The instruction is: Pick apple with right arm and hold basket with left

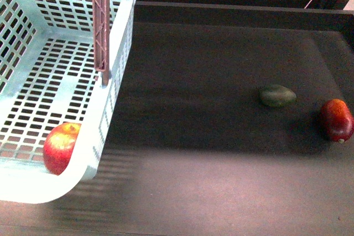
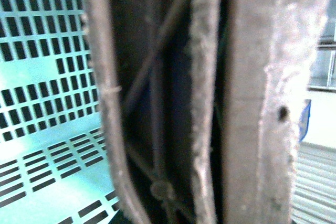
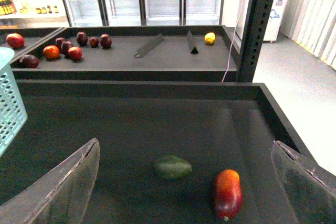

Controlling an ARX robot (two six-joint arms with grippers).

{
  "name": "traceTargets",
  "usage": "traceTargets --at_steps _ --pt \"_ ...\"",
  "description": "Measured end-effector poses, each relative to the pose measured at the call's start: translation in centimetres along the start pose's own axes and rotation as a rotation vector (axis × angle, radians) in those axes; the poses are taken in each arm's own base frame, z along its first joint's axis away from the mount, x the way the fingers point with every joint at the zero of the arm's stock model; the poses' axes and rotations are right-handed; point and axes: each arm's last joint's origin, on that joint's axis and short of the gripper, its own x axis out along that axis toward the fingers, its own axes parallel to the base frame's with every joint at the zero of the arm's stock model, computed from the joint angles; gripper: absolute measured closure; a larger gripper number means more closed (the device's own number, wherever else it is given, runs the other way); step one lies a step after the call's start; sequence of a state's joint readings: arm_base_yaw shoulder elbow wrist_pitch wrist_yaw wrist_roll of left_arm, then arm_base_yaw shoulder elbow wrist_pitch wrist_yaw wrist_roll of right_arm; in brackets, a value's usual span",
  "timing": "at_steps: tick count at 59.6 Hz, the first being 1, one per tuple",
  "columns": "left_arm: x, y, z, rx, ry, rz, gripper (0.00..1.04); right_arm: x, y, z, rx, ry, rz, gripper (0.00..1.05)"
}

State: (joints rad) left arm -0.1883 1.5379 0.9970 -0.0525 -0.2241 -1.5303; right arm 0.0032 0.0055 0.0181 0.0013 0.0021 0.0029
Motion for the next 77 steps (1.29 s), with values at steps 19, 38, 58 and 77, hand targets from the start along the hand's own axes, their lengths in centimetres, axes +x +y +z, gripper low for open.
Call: traceTargets --at_steps 19,38,58,77 --pt "4.5 1.0 0.4 -0.078 -0.013 0.124 0.90 0.0 0.0 0.0 0.000 0.000 0.000 0.09" --pt "8.4 3.2 1.5 -0.029 -0.010 0.223 0.90 0.0 0.0 0.0 0.000 0.000 0.000 0.09" --pt "9.5 4.2 1.7 0.018 0.023 0.230 0.90 0.0 0.0 0.0 0.000 0.000 0.000 0.09" --pt "9.2 5.4 1.9 0.004 0.035 0.224 0.74 0.0 0.0 0.0 0.000 0.000 0.000 0.09"
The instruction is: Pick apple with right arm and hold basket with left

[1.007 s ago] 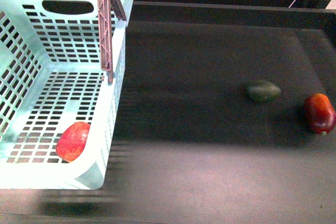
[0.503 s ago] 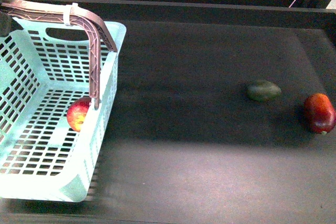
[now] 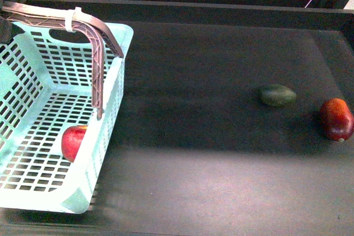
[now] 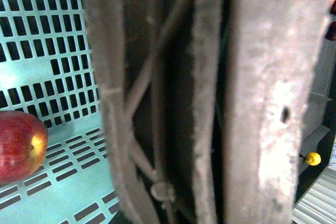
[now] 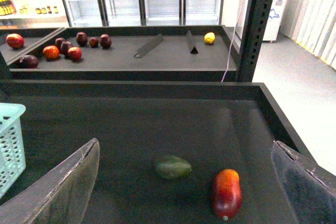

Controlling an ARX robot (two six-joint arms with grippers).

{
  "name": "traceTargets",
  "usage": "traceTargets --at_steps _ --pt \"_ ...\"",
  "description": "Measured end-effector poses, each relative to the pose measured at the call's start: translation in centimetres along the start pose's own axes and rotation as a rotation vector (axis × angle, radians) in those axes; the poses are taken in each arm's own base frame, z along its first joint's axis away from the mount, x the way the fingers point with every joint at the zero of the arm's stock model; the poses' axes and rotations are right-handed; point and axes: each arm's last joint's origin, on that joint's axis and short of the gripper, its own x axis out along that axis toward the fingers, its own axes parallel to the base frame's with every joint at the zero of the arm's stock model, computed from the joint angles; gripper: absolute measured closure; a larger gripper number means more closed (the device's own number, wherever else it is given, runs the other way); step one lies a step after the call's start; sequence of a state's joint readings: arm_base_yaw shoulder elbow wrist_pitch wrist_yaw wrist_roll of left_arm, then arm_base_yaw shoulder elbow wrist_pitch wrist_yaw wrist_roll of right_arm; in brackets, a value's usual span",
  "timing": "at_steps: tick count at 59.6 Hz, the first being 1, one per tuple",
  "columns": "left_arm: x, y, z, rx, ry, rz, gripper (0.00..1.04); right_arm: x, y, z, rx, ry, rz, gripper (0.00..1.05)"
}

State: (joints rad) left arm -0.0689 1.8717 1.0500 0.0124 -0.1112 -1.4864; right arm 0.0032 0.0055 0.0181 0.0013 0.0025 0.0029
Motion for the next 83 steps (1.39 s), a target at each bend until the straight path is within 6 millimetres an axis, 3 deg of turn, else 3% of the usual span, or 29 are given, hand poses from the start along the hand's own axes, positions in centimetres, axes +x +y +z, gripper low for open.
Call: traceTargets --at_steps 7,14,21,27,35,46,60,63,67,71,75,83 --pt "-0.3 0.7 0.1 -0.009 0.006 0.014 0.54 0.0 0.0 0.0 0.000 0.000 0.000 0.09" --pt "-2.2 0.8 0.8 -0.037 -0.007 -0.004 0.26 0.0 0.0 0.0 0.000 0.000 0.000 0.09" --pt "-3.6 1.1 1.3 -0.051 -0.016 -0.013 0.07 0.0 0.0 0.0 0.000 0.000 0.000 0.09" --pt "-5.1 1.5 1.5 -0.056 -0.029 -0.024 0.08 0.0 0.0 0.0 0.000 0.000 0.000 0.09" --pt "-9.5 2.0 1.9 -0.009 -0.051 -0.092 0.07 0.0 0.0 0.0 0.000 0.000 0.000 0.09" --pt "-13.2 2.3 2.3 0.011 -0.073 -0.182 0.07 0.0 0.0 0.0 0.000 0.000 0.000 0.09" --pt "-14.0 2.1 2.4 0.016 -0.078 -0.210 0.07 0.0 0.0 0.0 0.000 0.000 0.000 0.09" --pt "-13.5 2.4 2.5 0.118 -0.068 -0.308 0.13 0.0 0.0 0.0 0.000 0.000 0.000 0.09" --pt "-13.1 4.9 2.4 0.621 -0.228 -0.592 0.33 0.0 0.0 0.0 0.000 0.000 0.000 0.09" --pt "-14.1 6.3 2.2 0.933 -0.412 -0.671 0.47 0.0 0.0 0.0 0.000 0.000 0.000 0.09" --pt "-15.0 7.0 2.2 1.114 -0.525 -0.678 0.60 0.0 0.0 0.0 0.000 0.000 0.000 0.09" --pt "-15.4 9.3 1.9 1.263 -0.577 -0.637 0.85 0.0 0.0 0.0 0.000 0.000 0.000 0.09"
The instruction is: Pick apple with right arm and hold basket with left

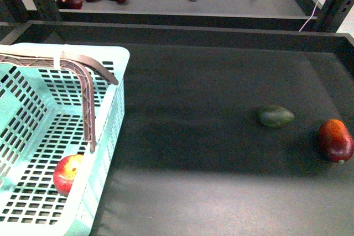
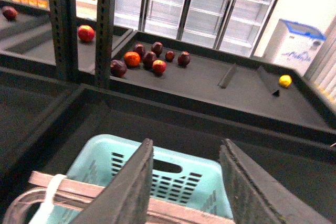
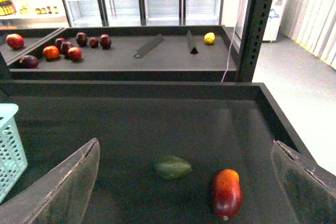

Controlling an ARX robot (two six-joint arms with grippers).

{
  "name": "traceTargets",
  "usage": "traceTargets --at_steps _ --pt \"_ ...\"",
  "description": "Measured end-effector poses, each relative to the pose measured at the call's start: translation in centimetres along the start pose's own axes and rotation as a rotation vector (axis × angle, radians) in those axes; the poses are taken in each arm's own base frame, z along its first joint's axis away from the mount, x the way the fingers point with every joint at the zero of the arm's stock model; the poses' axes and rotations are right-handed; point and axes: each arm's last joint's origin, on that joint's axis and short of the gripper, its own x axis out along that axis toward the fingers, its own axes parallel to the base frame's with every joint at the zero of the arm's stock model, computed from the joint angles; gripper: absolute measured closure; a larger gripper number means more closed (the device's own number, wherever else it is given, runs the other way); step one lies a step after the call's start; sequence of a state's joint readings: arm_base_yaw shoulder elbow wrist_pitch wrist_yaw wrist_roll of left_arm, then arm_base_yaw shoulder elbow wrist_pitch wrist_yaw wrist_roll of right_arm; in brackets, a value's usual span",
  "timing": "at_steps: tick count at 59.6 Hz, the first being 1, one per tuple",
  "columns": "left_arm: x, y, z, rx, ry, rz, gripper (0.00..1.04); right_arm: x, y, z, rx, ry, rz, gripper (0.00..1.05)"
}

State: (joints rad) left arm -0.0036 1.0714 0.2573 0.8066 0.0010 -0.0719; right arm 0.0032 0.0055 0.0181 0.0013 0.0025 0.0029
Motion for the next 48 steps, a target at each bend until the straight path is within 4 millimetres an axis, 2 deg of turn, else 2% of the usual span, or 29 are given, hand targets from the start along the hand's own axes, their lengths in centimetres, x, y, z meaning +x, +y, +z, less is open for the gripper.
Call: traceTargets --at_steps 6,22,37,42,48 --pt "-1.3 0.1 -0.7 0.036 0.002 0.001 1.02 0.0 0.0 0.0 0.000 0.000 0.000 0.09" --pt "-3.9 0.1 -1.7 0.056 0.001 0.001 1.01 0.0 0.0 0.0 0.000 0.000 0.000 0.09" --pt "-5.6 0.2 -2.4 0.058 0.001 0.001 1.02 0.0 0.0 0.0 0.000 0.000 0.000 0.09" --pt "-6.1 0.2 -3.2 0.058 -0.003 0.001 1.02 0.0 0.0 0.0 0.000 0.000 0.000 0.09" --pt "-6.6 0.2 -3.1 0.060 -0.007 0.001 1.02 0.0 0.0 0.0 0.000 0.000 0.000 0.09"
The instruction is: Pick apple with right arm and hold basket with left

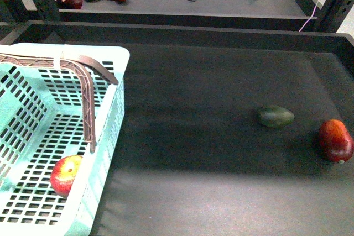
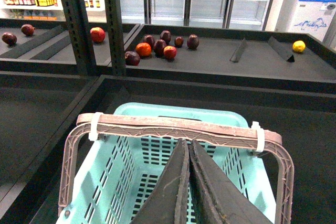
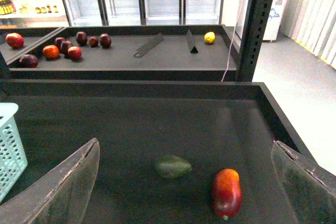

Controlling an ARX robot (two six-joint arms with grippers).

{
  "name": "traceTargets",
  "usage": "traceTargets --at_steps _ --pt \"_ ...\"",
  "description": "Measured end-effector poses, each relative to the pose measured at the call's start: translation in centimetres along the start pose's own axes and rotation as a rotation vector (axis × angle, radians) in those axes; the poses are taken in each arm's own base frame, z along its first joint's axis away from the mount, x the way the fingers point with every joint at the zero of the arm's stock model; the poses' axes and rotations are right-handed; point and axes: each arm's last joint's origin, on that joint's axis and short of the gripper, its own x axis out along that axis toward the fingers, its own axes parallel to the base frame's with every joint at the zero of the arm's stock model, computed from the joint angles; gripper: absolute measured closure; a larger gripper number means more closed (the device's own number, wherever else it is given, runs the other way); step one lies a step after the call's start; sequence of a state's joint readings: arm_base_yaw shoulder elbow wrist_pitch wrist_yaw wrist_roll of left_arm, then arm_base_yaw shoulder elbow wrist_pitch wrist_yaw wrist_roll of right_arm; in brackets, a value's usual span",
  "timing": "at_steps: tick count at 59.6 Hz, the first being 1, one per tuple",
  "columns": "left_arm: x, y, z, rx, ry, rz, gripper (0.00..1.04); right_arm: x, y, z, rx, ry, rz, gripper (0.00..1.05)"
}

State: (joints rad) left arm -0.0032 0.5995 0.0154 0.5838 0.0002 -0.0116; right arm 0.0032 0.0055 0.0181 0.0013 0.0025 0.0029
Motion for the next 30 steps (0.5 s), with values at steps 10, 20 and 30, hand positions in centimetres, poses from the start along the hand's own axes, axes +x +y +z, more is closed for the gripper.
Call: traceTargets --at_steps 10,20,30 --pt "-0.7 0.0 0.3 0.000 -0.009 0.000 1.02 0.0 0.0 0.0 0.000 0.000 0.000 0.09" --pt "-1.4 0.0 0.4 0.000 -0.013 0.000 1.02 0.0 0.0 0.0 0.000 0.000 0.000 0.09" --pt "-1.9 0.0 0.4 0.000 -0.016 0.000 1.02 0.0 0.0 0.0 0.000 0.000 0.000 0.09"
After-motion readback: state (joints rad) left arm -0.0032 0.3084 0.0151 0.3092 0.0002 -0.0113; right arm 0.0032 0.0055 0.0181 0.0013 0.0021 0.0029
